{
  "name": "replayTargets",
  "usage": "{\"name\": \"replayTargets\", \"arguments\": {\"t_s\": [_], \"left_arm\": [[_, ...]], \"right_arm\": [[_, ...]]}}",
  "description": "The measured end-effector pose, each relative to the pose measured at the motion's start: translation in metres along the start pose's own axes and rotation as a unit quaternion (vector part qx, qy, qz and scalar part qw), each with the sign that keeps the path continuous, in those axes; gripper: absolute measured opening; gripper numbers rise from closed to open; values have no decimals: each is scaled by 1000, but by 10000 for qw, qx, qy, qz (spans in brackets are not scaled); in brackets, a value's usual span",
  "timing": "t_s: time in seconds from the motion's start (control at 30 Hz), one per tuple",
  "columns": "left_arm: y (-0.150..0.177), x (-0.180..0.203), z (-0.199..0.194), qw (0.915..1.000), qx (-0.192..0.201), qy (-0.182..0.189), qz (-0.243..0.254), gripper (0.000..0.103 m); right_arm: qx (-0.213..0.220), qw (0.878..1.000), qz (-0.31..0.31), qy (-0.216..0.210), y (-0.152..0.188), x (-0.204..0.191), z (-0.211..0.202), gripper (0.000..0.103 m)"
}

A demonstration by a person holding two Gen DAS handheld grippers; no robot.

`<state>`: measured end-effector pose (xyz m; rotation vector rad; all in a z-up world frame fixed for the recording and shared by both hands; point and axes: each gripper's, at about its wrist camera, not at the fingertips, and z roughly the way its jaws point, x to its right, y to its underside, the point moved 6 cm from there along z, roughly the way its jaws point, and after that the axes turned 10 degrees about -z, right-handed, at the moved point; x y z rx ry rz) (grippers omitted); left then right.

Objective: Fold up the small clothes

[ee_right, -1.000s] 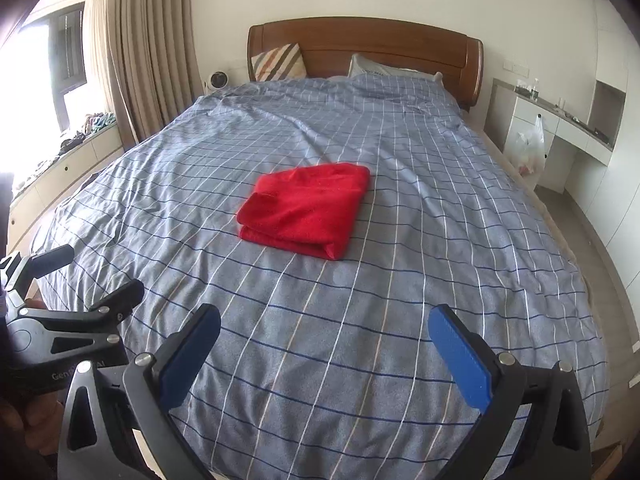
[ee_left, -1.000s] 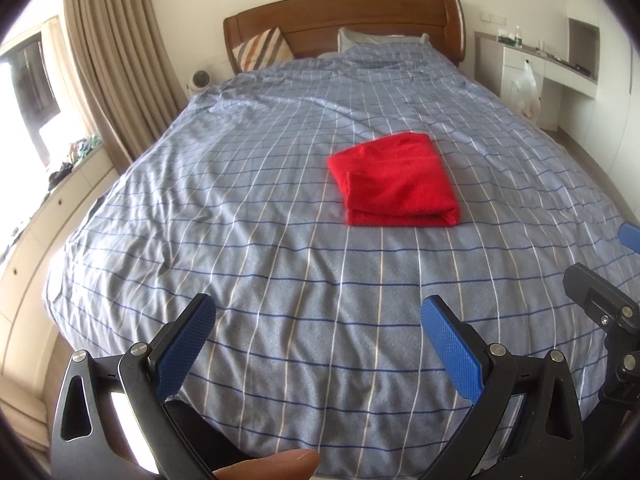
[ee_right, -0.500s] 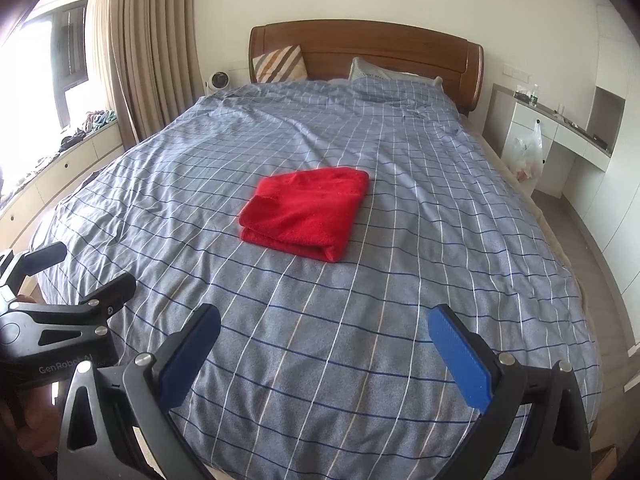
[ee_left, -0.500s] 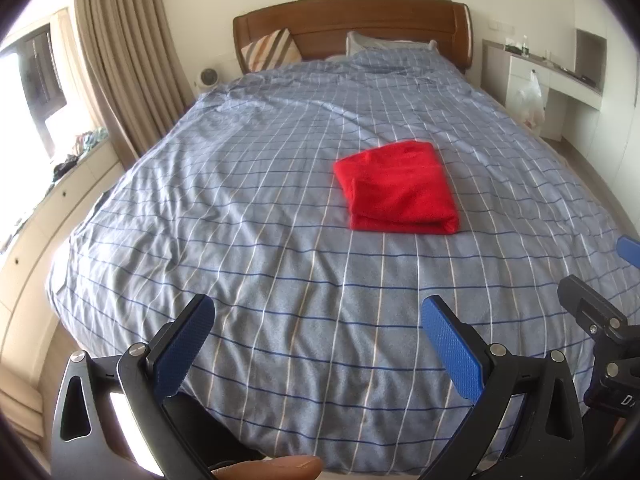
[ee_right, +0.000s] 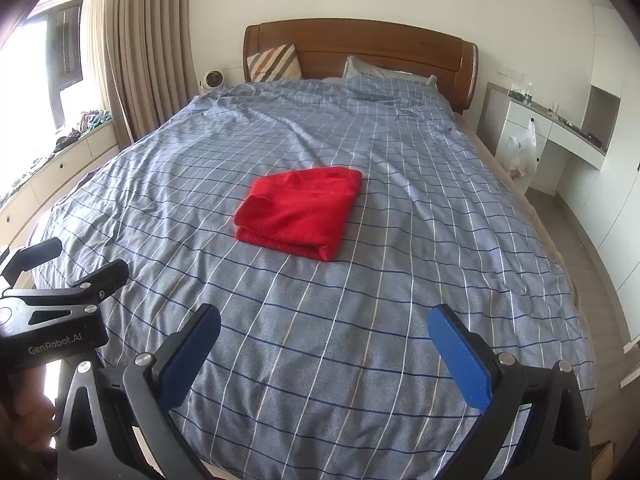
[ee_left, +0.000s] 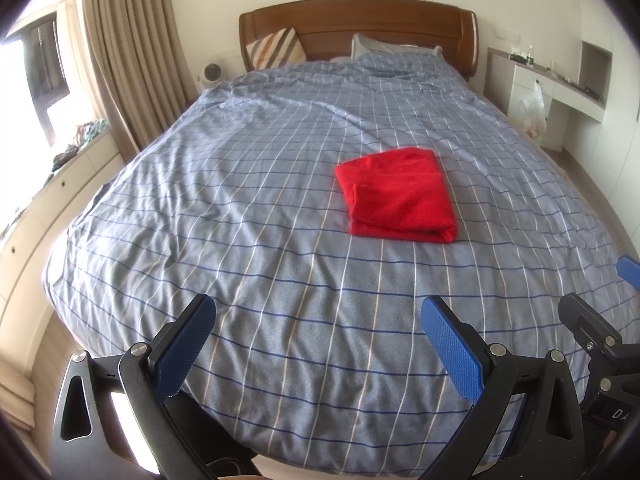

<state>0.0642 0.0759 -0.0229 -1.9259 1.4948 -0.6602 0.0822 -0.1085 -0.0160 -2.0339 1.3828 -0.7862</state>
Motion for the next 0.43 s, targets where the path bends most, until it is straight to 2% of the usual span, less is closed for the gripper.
{"name": "replayTargets", "arguments": {"t_s": [0.17,0.43], "left_arm": [[2,2,2,9999,-70,84,-32,103],[3,4,3,9999,13,-107,23,103]], "right_arm": [[-38,10000,73,-10,4,4,4,102],[-55,9999,91,-27,6,6,5,102]]}}
